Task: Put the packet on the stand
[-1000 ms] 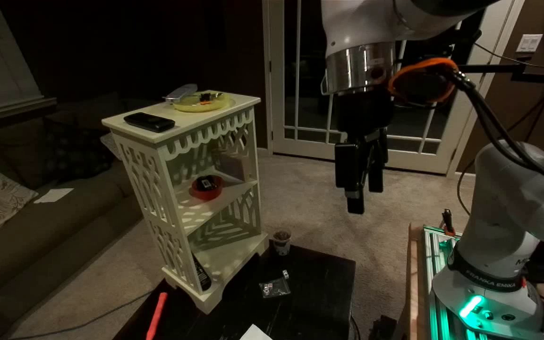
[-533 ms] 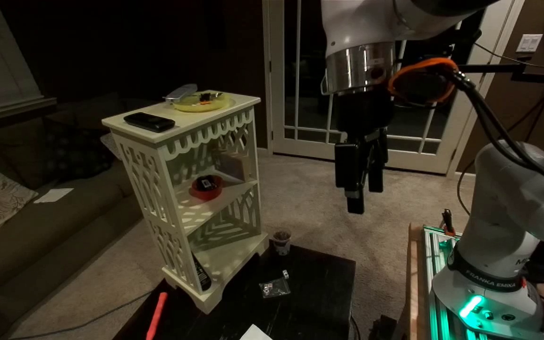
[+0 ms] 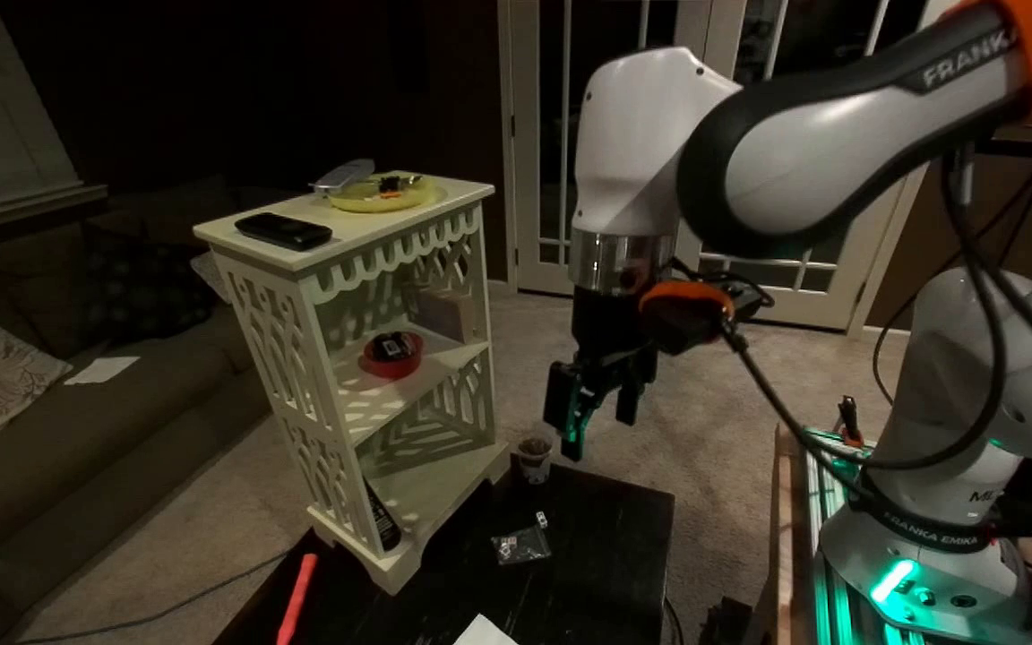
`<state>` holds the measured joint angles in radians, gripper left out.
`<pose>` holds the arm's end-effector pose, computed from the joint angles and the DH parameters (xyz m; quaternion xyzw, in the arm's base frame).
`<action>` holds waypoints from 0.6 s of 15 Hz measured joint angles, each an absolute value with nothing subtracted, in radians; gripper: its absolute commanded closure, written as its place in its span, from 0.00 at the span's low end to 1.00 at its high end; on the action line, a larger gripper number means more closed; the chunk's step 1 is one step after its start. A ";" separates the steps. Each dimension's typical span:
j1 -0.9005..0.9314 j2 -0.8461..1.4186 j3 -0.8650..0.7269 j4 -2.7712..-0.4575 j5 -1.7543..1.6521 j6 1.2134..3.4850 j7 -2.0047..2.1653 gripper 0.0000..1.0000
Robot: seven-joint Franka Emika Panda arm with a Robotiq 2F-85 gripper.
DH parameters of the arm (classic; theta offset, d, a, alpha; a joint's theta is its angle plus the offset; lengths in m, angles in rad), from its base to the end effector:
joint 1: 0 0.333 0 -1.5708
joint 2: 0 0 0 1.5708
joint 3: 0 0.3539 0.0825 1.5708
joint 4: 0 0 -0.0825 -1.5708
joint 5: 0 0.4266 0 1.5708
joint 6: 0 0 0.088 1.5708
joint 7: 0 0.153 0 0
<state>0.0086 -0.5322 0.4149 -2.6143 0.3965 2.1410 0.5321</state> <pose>0.3634 0.1860 0.3781 -0.9809 0.1823 0.0096 0.0678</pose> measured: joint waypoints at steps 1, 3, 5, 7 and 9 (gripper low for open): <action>-0.025 -0.507 0.457 -2.648 0.396 2.227 0.539 0.00; -0.099 -0.446 0.547 -2.705 0.383 2.397 0.567 0.00; -0.160 -0.356 0.618 -2.748 0.298 2.542 0.659 0.00; -0.169 -0.259 0.625 -2.760 0.216 2.615 0.748 0.00; -0.172 -0.218 0.624 -2.754 0.207 2.632 0.759 0.00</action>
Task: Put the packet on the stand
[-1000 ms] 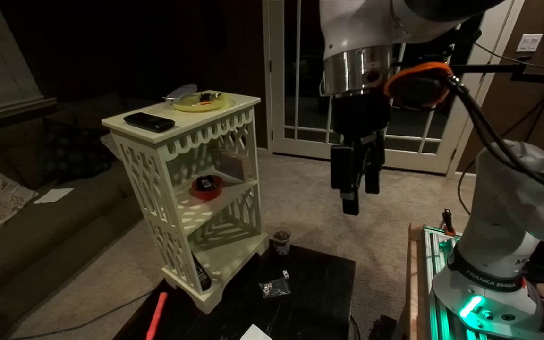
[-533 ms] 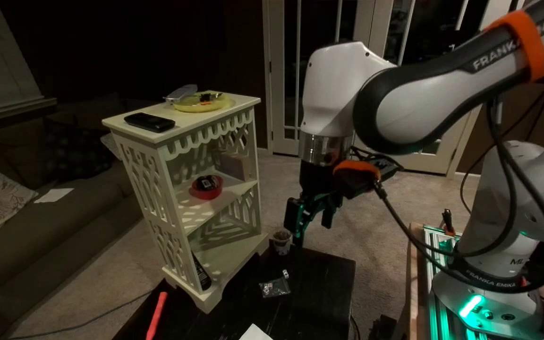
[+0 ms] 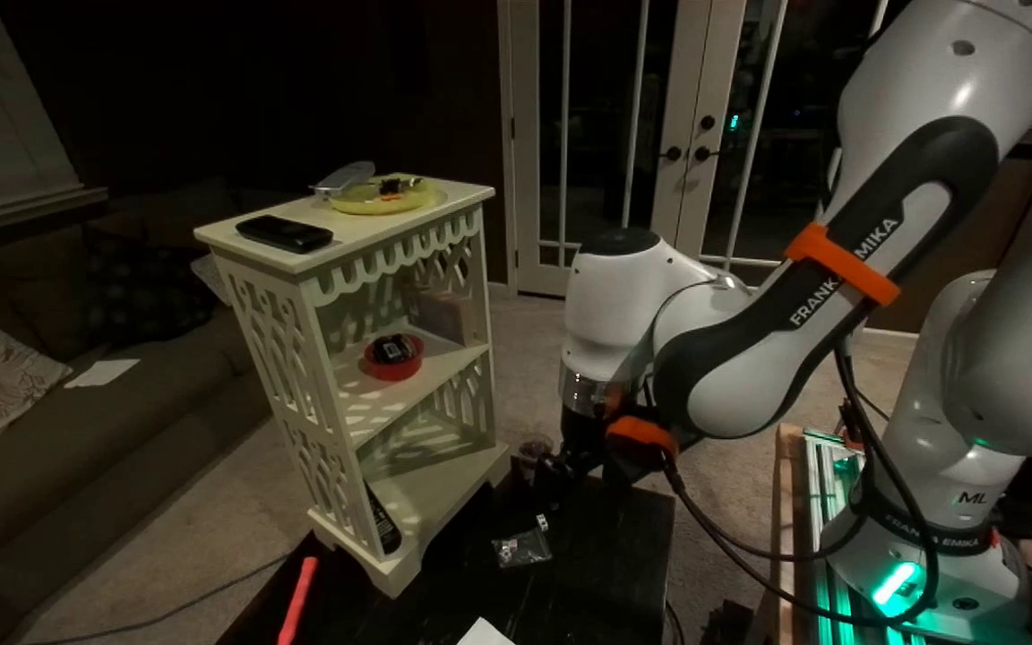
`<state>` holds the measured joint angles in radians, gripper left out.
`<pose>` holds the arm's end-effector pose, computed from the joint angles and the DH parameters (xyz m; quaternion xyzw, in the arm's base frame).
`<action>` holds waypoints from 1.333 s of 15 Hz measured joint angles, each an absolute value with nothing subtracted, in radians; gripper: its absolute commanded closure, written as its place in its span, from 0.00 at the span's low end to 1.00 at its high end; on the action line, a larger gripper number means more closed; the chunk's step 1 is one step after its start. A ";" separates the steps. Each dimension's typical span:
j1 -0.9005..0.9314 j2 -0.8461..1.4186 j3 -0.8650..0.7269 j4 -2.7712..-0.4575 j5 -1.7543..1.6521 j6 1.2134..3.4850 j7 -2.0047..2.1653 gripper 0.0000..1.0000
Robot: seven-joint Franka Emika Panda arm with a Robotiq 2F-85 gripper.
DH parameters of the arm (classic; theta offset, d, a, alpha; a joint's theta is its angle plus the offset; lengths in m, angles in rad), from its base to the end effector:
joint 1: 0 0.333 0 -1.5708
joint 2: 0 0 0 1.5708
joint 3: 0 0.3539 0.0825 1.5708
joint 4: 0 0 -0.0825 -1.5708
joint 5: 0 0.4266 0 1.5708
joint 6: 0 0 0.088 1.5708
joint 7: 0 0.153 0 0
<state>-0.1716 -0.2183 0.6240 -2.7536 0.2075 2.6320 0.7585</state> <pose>0.3795 0.1646 0.2332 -0.9693 0.2432 -0.0335 0.0107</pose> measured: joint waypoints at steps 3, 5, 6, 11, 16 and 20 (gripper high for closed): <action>-0.172 -0.216 0.624 -2.747 0.207 2.632 0.760 0.00; -0.172 -0.216 0.624 -2.746 0.207 2.632 0.760 0.00; -0.172 -0.216 0.624 -2.746 0.207 2.632 0.760 0.00; -0.150 -0.095 0.561 -2.688 0.033 2.642 0.871 0.00; -0.163 0.164 0.450 -2.538 -0.350 2.684 1.183 0.00; -0.098 0.380 0.302 -2.367 -0.566 2.673 1.393 0.00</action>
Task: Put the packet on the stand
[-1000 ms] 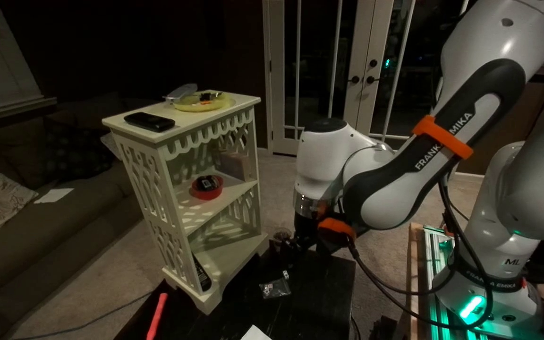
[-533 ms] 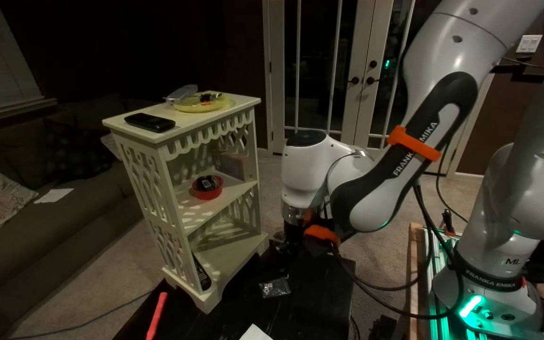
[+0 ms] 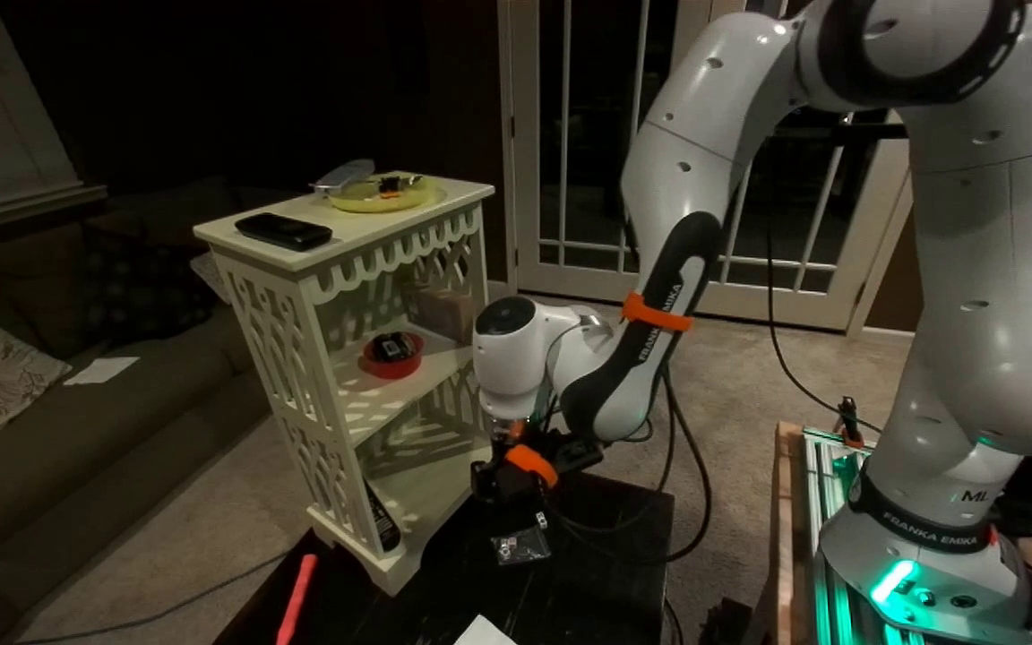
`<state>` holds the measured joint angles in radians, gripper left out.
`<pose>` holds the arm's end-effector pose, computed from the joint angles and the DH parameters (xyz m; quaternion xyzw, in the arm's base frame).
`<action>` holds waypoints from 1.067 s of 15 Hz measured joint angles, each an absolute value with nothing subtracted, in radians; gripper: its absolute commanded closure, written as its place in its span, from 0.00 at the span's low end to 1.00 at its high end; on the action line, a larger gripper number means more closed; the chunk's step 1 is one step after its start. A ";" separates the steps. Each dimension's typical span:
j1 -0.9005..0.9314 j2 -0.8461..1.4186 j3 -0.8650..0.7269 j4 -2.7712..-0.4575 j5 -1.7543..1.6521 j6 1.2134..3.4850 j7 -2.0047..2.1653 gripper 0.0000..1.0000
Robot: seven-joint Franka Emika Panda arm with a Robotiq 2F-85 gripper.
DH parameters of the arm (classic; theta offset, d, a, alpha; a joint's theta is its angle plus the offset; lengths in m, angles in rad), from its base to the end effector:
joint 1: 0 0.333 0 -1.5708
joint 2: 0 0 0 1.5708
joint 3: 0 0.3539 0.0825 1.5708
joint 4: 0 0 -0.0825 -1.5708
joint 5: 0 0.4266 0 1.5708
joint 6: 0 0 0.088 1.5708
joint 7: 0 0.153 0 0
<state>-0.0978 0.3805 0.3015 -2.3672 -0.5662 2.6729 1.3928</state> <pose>0.5123 0.1243 0.1191 0.9382 -0.3396 0.0363 0.0564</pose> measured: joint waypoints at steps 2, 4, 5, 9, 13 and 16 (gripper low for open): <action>-0.003 0.491 0.207 -2.285 -0.523 2.631 1.374 0.00; 0.057 0.558 0.167 -2.234 -0.503 2.618 1.371 0.00; 0.066 0.569 0.165 -2.222 -0.498 2.614 1.371 0.00; 0.068 0.568 0.163 -2.213 -0.496 2.607 1.371 0.00; 0.109 0.569 0.117 -2.214 -0.460 2.634 1.340 0.00; 0.135 0.586 0.059 -2.220 -0.411 2.816 1.217 0.00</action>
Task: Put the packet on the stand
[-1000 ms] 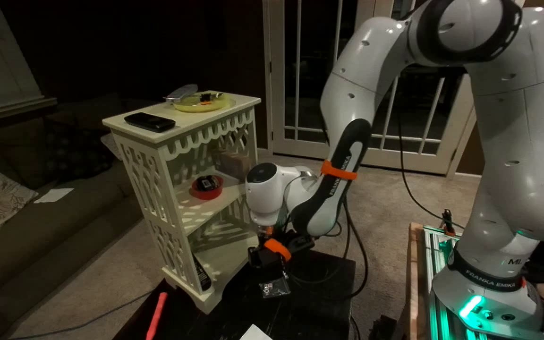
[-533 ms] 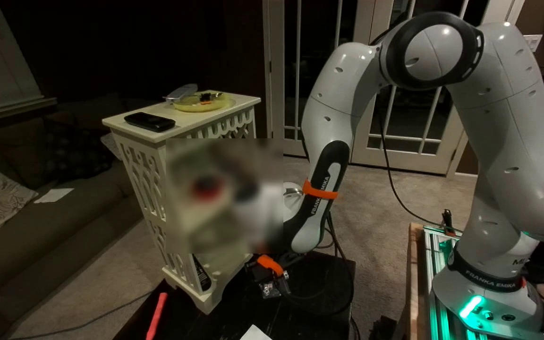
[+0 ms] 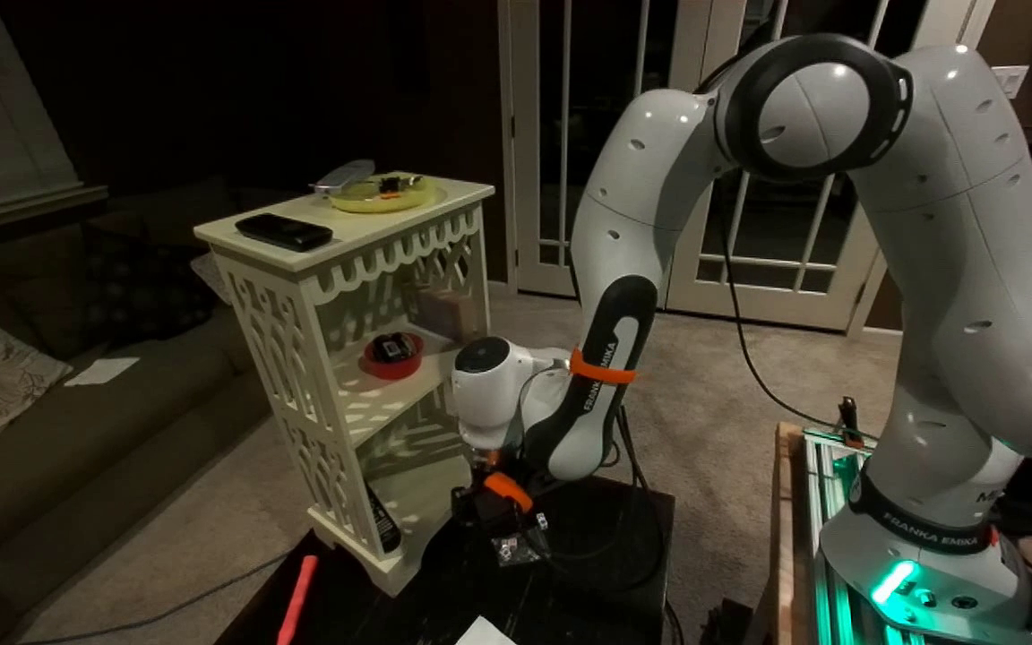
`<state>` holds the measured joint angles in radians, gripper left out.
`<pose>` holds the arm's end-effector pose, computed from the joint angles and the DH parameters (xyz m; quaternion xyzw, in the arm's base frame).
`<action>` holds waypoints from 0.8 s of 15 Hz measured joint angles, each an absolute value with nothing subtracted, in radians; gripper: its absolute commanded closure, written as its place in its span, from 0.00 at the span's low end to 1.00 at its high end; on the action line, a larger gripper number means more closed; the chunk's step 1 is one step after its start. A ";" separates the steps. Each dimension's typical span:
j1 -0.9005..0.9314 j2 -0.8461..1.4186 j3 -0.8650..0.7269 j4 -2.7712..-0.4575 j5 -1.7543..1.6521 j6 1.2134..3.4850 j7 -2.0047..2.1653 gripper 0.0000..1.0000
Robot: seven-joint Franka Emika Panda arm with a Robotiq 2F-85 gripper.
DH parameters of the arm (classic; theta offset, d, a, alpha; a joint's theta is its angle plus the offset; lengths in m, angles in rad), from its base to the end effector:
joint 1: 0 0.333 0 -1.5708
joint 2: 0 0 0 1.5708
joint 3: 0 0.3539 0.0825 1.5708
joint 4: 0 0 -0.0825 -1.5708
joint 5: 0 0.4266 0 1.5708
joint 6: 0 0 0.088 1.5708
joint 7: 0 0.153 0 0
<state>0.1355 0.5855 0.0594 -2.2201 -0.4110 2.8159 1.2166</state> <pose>0.5560 0.1274 0.0549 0.9475 -0.3155 0.0390 0.0329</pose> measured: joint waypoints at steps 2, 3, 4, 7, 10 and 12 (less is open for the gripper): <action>0.107 0.618 0.048 -2.215 -0.356 2.953 1.080 0.00; 0.072 0.642 0.060 -2.206 -0.338 3.012 1.006 0.00; 0.036 0.671 0.074 -2.193 -0.329 3.061 0.932 0.00; 0.011 0.760 0.043 -2.125 -0.280 3.147 0.703 0.00; 0.086 0.856 -0.040 -2.039 -0.197 3.212 0.515 0.00; 0.149 0.928 -0.088 -1.975 -0.124 3.255 0.432 0.00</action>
<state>0.1485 0.9275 -0.0878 -1.9753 -0.1244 3.2553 0.4323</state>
